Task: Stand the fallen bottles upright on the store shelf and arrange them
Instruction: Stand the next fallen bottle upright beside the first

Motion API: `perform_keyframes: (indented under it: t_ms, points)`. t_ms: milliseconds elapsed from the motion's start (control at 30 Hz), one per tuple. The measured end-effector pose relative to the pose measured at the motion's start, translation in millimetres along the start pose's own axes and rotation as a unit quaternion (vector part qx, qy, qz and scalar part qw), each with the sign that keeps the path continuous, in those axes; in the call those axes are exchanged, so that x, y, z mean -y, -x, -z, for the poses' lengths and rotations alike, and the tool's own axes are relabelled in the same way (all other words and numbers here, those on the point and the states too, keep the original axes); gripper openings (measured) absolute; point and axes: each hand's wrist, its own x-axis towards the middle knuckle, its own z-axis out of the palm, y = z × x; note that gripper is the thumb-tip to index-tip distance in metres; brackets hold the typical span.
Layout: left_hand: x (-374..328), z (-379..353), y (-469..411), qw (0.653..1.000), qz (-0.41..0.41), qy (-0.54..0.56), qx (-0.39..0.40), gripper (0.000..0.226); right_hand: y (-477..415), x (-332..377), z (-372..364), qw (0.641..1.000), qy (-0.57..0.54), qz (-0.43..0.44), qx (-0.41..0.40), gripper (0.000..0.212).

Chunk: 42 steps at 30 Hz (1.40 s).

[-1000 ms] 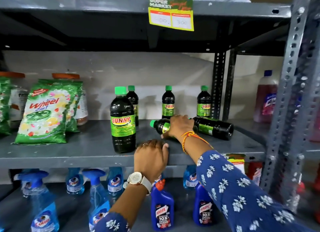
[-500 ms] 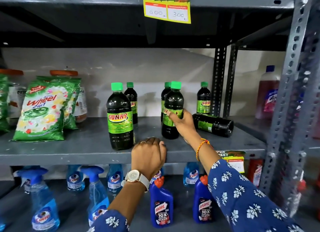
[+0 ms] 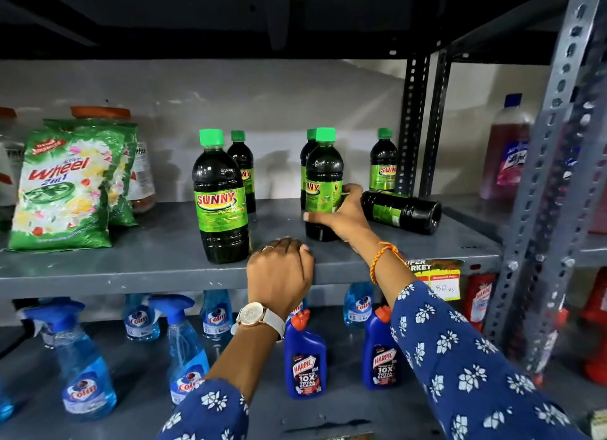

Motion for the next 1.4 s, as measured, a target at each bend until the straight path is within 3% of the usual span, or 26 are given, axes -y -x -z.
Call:
perform_keyframes:
  t_ms: [133,333,533,700,833,1400]
  points:
    - [-1,-1,-1,1.0,0.005,-0.005,0.0,0.034,-2,-2,1,0.997,-0.062,-0.037,0.025,0.054]
    - [-2,0,-1,1.0,0.01,-0.003,-0.006,0.031,0,-2,2,1.0,-0.016,-0.02,-0.002,0.074]
    - [-1,-1,0,1.0,0.016,0.004,0.007,0.034,2,2,6,0.997,-0.051,-0.048,0.043,0.041]
    - [-1,-1,0,1.0,0.017,0.011,0.012,0.034,5,1,4,0.999,-0.017,-0.039,-0.001,0.054]
    - [0,-2,0,1.0,0.015,0.021,0.018,0.036,10,4,6,0.999,0.023,-0.023,-0.009,0.044]
    - [-3,2,2,0.999,0.018,-0.003,0.03,0.034,60,20,44,0.995,0.049,0.023,0.087,0.039]
